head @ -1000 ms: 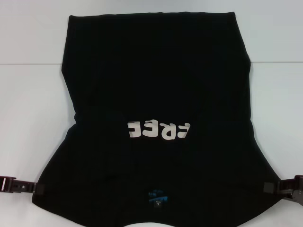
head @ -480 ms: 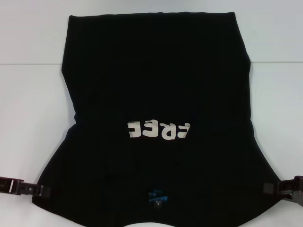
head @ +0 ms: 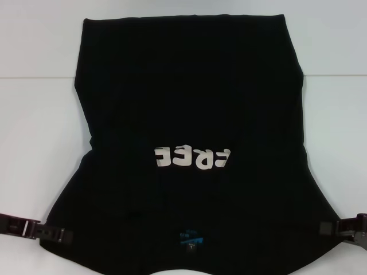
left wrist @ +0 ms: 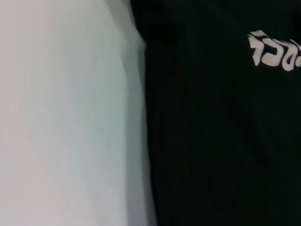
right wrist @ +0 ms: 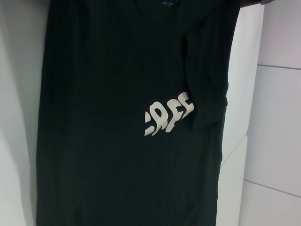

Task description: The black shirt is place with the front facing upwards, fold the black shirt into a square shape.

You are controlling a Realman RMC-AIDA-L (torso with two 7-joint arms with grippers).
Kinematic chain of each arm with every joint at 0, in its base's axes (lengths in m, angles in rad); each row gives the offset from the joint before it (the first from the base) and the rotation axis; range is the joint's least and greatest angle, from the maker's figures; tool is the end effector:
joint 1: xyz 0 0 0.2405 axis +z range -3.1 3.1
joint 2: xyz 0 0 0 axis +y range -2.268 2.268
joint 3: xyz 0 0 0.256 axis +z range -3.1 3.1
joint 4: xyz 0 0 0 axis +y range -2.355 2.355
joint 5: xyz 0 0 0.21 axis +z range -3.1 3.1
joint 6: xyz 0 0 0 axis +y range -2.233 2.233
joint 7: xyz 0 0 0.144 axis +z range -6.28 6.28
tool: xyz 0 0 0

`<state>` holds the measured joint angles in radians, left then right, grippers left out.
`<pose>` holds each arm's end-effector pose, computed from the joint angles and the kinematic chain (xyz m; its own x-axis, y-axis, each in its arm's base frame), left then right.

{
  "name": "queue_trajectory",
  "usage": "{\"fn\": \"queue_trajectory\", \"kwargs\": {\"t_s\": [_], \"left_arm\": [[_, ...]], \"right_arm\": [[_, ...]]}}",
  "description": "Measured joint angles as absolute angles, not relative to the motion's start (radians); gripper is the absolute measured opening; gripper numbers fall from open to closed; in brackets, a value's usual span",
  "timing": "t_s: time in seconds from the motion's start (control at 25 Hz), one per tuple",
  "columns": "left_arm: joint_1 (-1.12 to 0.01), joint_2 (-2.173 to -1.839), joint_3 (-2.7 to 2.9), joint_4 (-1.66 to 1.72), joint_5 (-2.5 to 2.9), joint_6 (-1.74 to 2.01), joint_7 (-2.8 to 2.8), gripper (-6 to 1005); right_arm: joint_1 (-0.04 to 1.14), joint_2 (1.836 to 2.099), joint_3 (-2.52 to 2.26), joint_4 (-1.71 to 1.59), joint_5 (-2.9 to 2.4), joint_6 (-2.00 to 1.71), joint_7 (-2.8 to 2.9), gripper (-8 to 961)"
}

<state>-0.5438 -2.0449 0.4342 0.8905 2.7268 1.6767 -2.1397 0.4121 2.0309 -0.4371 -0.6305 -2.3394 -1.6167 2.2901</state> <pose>-0.3386 0.2998 0.0553 0.3351 0.9328 0.1330 0.9310 -0.3061 -0.1986 0.3459 0.2715 0.0203 -0.0542 -0.9355 -0.3492 -0.9792 -0.0187 0.2022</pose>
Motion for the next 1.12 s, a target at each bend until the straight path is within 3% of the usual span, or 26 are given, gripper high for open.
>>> {"fn": "queue_trajectory", "kwargs": {"t_s": [0.68,1.12], "left_arm": [[-0.562,-2.045,0.434,0.865,2.725,1.643,-2.142,761],[-0.568,-2.048,0.431,0.865,2.725,1.623,-2.141,291]], "right_arm": [[0.409,2.031,-0.417,-0.625,-2.338,-1.625,2.273,65],[0.404,2.029,-0.417,-0.623,-2.338,-1.628,2.269,65]]}}
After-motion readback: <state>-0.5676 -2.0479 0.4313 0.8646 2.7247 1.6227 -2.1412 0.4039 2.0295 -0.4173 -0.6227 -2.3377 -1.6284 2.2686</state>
